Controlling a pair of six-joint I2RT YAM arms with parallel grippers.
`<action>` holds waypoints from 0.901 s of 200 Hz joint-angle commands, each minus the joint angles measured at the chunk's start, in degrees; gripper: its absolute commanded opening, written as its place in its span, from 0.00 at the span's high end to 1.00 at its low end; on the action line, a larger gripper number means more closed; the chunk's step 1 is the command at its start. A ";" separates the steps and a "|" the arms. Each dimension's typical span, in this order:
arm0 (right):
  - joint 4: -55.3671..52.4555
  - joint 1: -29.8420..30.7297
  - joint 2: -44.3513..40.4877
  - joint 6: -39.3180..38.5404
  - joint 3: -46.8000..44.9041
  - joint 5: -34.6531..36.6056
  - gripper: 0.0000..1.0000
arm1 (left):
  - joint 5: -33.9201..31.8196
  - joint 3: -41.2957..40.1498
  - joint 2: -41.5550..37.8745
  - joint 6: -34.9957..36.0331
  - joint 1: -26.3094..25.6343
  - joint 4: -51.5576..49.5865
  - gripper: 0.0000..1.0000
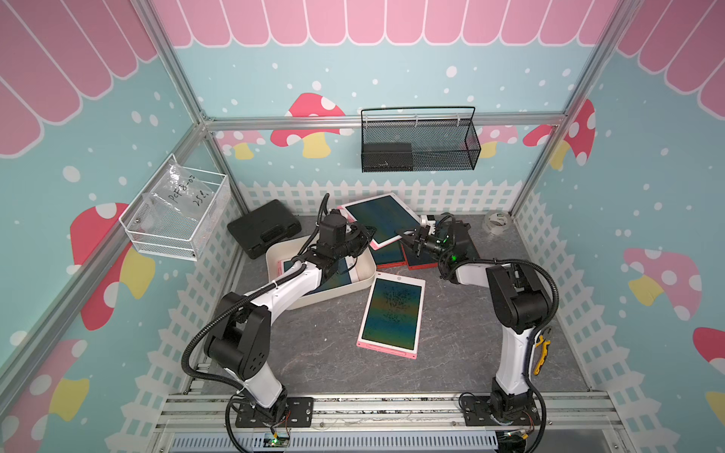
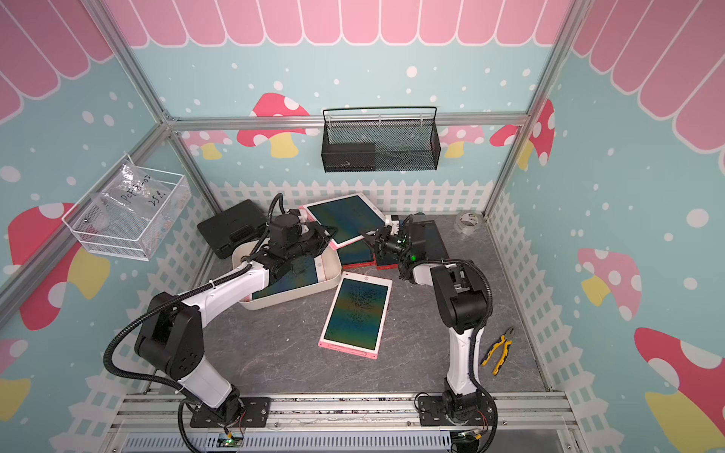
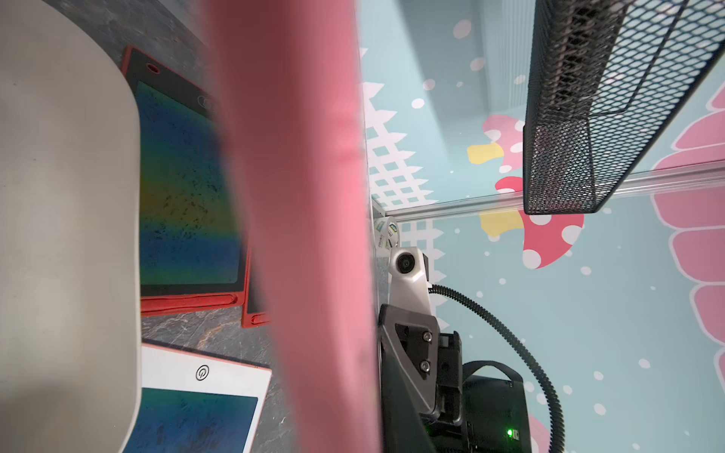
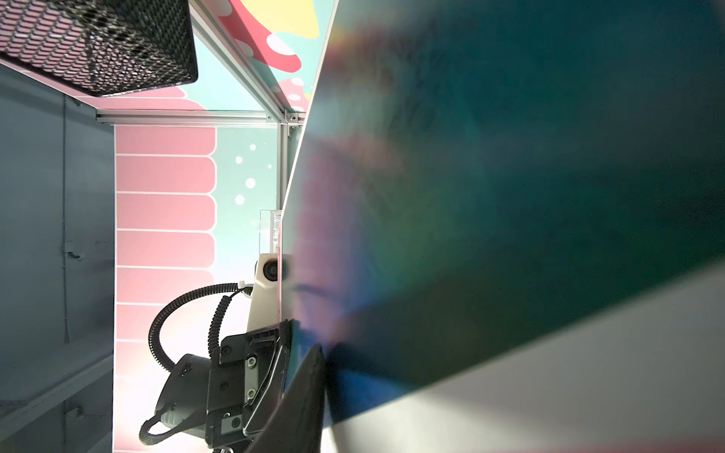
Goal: Take out the writing tablet from the storage box
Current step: Place the writing tablet at the center of the board.
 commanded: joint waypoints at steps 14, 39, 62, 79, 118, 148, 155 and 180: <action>6.50 0.60 0.93 2.06 0.40 1.09 0.72 | 4.57 -0.74 0.83 -0.36 -1.46 0.81 0.89; 6.54 0.60 1.06 1.93 1.12 1.64 0.72 | 4.93 -1.15 0.82 -0.40 -1.94 0.35 0.89; 6.66 0.56 1.20 2.08 1.52 1.77 0.76 | 5.42 -1.69 0.78 -0.41 -2.12 0.35 0.89; 6.87 0.46 0.89 2.06 0.80 1.98 0.82 | 6.09 -1.75 0.88 -0.41 -2.21 0.31 0.89; 8.35 -0.33 -0.27 2.24 -1.09 2.43 0.90 | 7.37 -2.54 0.50 0.04 -2.21 -0.17 0.84; 8.18 -1.14 -0.86 1.39 -2.01 2.39 0.93 | 8.88 -2.54 -0.16 1.55 -2.12 -1.39 0.78; 7.95 -1.36 -0.96 0.98 -2.30 2.36 0.94 | 8.83 -2.59 -0.58 2.12 -2.08 -2.33 0.78; 4.05 -2.10 -1.96 -1.90 -2.33 0.46 0.97 | 8.87 -3.71 -1.89 2.77 -1.52 -2.86 0.76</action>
